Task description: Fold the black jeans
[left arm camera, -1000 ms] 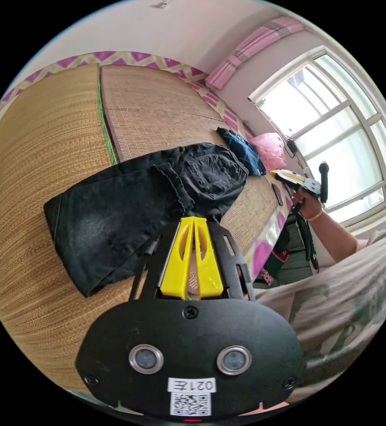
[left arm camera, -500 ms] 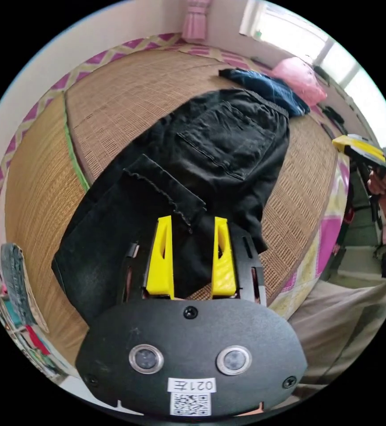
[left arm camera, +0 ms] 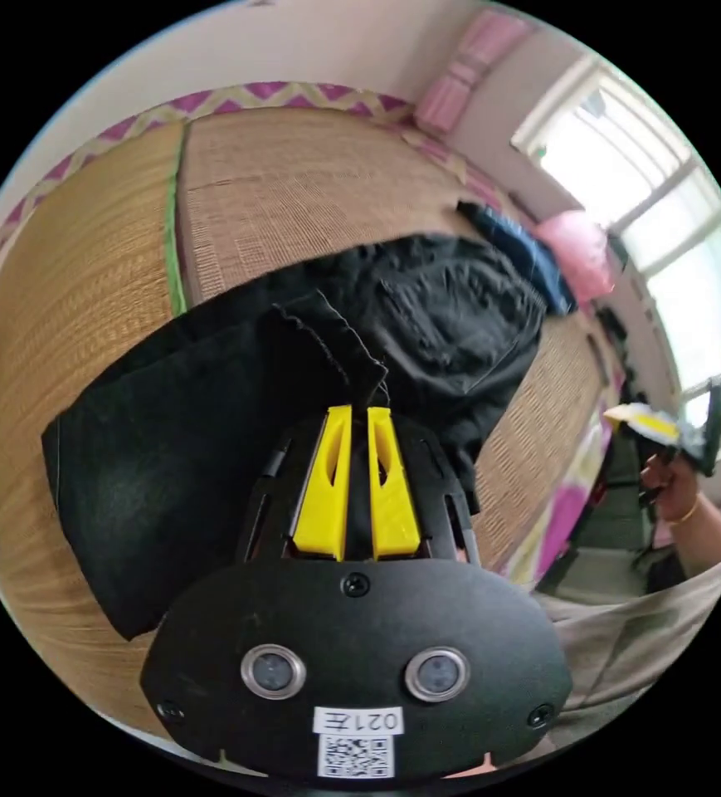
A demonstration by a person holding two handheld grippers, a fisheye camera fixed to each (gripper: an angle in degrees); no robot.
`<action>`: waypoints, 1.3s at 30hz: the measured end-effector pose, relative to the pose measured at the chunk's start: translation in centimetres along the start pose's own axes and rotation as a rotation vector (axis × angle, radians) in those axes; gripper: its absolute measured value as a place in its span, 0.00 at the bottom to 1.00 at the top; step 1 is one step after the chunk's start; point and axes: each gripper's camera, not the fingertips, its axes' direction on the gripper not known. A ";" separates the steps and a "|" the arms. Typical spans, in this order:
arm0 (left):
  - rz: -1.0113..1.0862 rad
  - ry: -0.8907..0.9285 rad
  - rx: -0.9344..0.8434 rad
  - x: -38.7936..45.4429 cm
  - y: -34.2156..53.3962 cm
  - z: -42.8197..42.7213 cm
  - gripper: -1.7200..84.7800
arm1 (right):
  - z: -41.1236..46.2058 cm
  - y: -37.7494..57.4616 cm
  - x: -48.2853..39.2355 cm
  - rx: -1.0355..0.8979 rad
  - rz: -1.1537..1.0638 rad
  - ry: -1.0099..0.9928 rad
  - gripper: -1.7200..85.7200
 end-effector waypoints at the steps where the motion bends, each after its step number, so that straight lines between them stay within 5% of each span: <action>1: -0.026 0.033 0.075 -1.7 0.7 -3.0 0.04 | -0.1 -0.1 -0.1 0.000 0.002 -0.001 0.01; 5: -0.123 0.056 0.289 -8.5 4.7 -14.1 0.02 | -0.6 -0.9 -0.7 0.003 0.020 -0.011 0.01; 10: -0.407 -0.124 0.440 -23.4 15.1 -28.2 0.03 | -0.5 -2.2 -2.1 -0.014 0.046 -0.044 0.01; 16: -0.931 -0.168 0.367 -41.3 30.6 -30.5 0.08 | -0.5 -4.9 -5.6 -0.046 0.058 -0.075 0.01; 18: -0.964 -0.179 0.397 -43.0 33.4 -31.5 0.08 | -0.8 -6.0 -6.9 -0.046 0.051 -0.098 0.01; 22: -0.709 -0.175 0.282 -42.2 30.9 -31.4 0.07 | -1.0 -9.4 -10.1 -0.064 -0.029 -0.172 0.01; 31: -0.144 -0.279 -0.009 -33.5 17.7 -23.8 0.08 | 1.6 -22.6 -12.2 -0.134 -0.336 0.034 0.09; 39: 0.083 -0.294 -0.147 -29.6 8.0 -16.8 0.12 | 5.7 -34.3 -12.4 -0.304 -0.687 0.210 0.12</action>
